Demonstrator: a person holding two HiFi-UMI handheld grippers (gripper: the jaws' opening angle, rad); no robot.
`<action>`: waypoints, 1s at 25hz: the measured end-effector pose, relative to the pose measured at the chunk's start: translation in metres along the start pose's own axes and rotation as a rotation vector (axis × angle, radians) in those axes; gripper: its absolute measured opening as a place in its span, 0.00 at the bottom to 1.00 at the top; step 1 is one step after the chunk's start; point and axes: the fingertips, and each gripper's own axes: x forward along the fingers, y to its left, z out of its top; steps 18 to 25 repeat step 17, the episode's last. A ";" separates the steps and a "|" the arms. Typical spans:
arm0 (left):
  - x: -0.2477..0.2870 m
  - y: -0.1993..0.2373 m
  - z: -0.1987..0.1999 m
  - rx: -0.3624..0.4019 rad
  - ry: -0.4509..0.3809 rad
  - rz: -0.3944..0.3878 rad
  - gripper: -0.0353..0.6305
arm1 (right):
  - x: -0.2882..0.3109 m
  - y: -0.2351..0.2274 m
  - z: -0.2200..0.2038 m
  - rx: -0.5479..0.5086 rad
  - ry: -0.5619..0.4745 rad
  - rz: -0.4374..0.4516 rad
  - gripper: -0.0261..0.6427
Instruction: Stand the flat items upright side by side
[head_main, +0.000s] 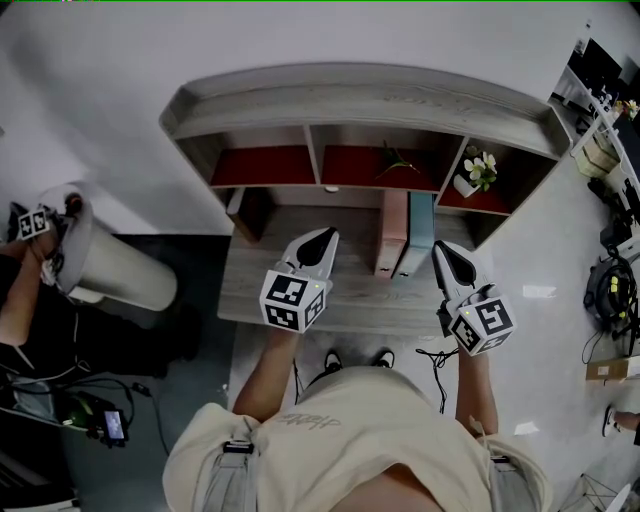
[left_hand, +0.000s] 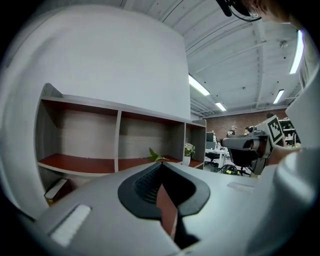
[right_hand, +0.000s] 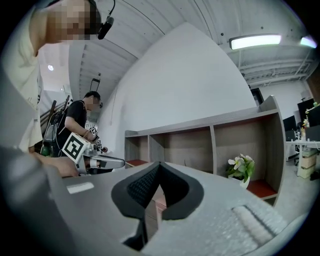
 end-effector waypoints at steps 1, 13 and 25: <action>0.000 0.001 0.000 0.002 0.000 0.004 0.07 | 0.000 0.000 -0.001 0.000 0.003 -0.001 0.04; 0.008 0.006 -0.003 -0.017 0.012 0.009 0.07 | 0.002 -0.010 -0.008 -0.028 0.029 -0.036 0.04; 0.011 0.001 -0.011 -0.025 0.022 0.001 0.07 | -0.003 -0.018 -0.019 -0.004 0.044 -0.057 0.04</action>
